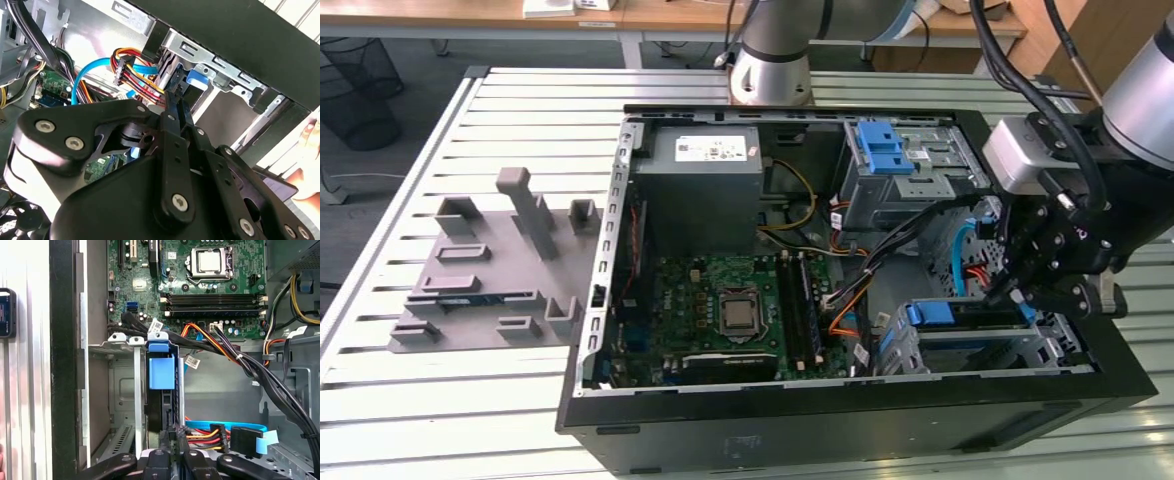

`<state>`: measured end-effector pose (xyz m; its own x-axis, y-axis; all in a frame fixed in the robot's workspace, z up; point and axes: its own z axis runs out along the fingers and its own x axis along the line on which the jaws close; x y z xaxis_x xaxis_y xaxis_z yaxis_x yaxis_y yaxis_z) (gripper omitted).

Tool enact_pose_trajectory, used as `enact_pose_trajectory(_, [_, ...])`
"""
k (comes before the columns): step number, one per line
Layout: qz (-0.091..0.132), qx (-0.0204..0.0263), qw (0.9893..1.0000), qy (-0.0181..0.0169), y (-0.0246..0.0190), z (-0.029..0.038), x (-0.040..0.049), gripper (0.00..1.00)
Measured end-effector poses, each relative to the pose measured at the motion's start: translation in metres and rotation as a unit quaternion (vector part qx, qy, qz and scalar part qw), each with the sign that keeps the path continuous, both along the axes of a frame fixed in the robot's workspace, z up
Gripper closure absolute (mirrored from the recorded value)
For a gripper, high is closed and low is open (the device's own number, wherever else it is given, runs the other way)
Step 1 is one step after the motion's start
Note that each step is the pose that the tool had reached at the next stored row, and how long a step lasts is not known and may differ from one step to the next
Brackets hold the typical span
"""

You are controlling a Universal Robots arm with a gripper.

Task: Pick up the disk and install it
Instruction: 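Insert the first disk wire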

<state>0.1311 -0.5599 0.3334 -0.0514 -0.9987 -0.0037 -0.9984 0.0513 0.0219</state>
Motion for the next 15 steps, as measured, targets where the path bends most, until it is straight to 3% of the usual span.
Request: enact_pose_trajectory(15, [0.000, 0.0026, 1.0000, 0.0000, 0.0000, -0.0040, 0.0015, 0.83])
